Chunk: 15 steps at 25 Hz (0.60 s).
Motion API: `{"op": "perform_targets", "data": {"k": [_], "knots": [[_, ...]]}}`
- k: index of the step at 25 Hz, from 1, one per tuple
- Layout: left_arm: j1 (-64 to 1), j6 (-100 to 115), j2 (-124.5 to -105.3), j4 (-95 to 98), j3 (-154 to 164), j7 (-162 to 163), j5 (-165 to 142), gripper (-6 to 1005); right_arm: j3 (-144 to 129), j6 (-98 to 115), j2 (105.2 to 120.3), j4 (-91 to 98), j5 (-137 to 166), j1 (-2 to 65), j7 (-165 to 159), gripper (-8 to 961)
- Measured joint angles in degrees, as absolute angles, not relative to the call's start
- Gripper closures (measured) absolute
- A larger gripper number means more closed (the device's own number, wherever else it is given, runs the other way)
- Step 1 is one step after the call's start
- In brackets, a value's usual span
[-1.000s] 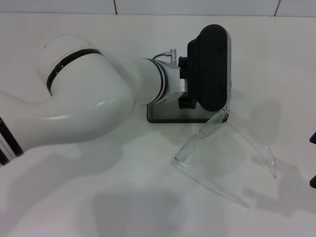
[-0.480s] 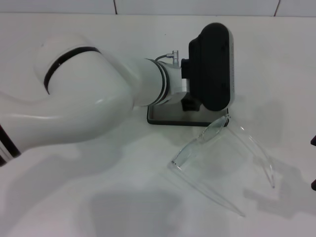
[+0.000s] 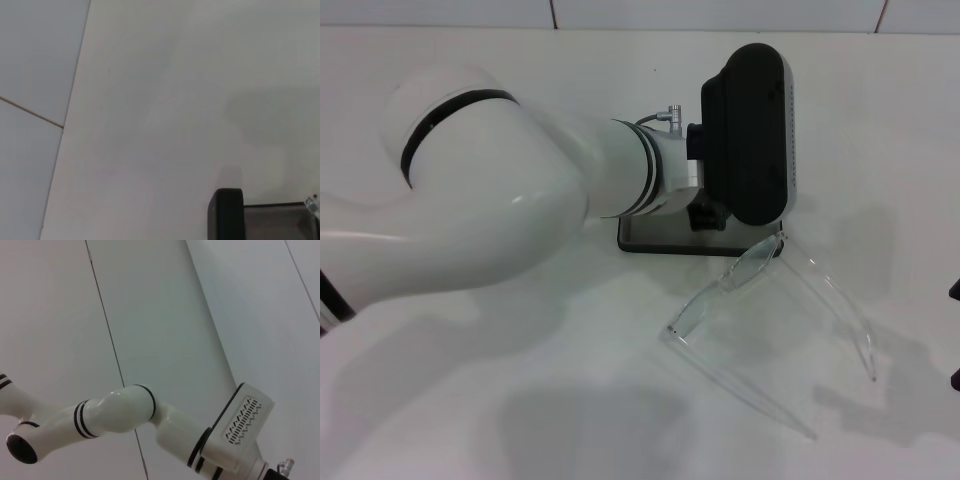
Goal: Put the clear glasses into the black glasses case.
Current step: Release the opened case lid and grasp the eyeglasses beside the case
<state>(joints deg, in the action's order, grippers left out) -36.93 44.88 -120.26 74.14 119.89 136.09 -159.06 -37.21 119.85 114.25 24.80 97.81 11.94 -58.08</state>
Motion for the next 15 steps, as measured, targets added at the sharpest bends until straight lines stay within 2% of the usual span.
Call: {"op": "perform_targets", "data": {"k": [13,15], "knots": [[-35.87,45.03,-120.26,75.43,119.06,136.38,-158.78,626,-37.27,119.87,114.25,24.51,97.83,11.90,-58.01,165],[-35.17,45.56,-120.20,76.90,118.80,136.37,-158.77,497,-37.36,119.80,114.25,24.46,97.83,11.88,-58.01,166]]}}
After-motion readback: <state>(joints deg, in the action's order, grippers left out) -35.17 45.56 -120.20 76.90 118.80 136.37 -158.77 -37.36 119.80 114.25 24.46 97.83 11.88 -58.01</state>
